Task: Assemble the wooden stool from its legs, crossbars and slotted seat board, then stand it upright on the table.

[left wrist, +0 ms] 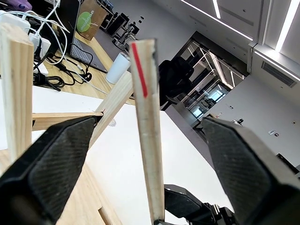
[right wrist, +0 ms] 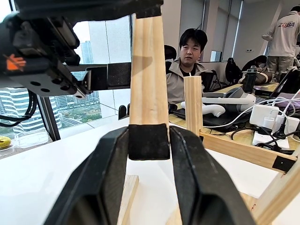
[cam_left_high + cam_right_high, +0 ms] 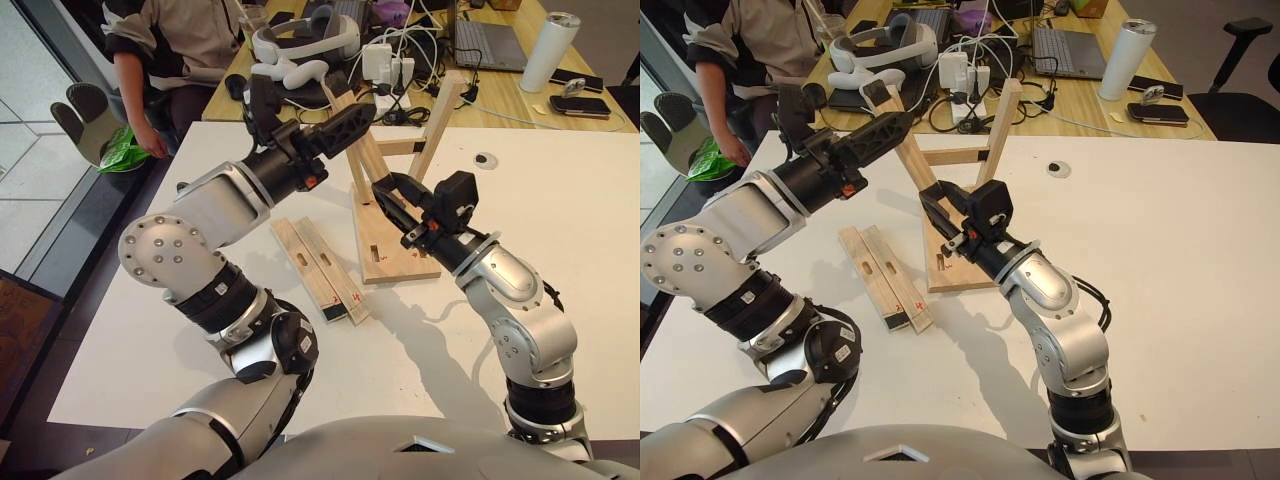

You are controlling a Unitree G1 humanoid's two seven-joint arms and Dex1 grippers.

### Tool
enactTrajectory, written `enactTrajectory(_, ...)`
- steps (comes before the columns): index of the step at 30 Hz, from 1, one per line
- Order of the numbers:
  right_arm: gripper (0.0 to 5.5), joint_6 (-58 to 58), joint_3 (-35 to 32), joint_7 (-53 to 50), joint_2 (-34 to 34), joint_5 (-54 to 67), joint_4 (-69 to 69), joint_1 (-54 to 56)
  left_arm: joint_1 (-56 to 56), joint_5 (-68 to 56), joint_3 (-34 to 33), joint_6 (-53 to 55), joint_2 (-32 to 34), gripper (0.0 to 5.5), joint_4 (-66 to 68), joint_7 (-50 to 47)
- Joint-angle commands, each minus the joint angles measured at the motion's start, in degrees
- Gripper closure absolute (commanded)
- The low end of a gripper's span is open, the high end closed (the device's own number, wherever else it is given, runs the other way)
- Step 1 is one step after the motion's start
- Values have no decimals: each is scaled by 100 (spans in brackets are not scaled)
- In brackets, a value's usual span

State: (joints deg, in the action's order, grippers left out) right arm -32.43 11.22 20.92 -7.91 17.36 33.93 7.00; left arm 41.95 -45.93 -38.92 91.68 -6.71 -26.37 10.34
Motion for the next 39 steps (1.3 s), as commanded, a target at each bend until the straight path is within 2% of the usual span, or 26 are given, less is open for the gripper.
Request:
enactTrajectory(1, 421, 38, 34, 78, -40, 129, -23, -18, 165, -312, -15, 41, -212, 204, -79, -5)
enactTrajectory(11, 422, 177, 85, 162, -113, 199, -60, -16, -278, -486, 779, -126, 337, 373, -157, 91)
enactTrajectory(20, 422, 285, 37, 281, -422, 178, -21, -68, -412, -372, 1108, -520, 860, 508, 68, 3)
enactTrajectory(26, 422, 382, 75, 392, -674, 88, -26, -138, -533, -416, 1243, -675, 1105, 509, 113, 12)
enactTrajectory(32, 422, 1090, 111, 724, -1413, -575, -236, -281, -773, -443, 1592, -780, 1509, 509, 32, 189)
enactTrajectory(39, 274, 1828, 280, 997, -1461, -721, -297, -399, -933, -485, 1695, -1017, 1170, 509, -11, -173)
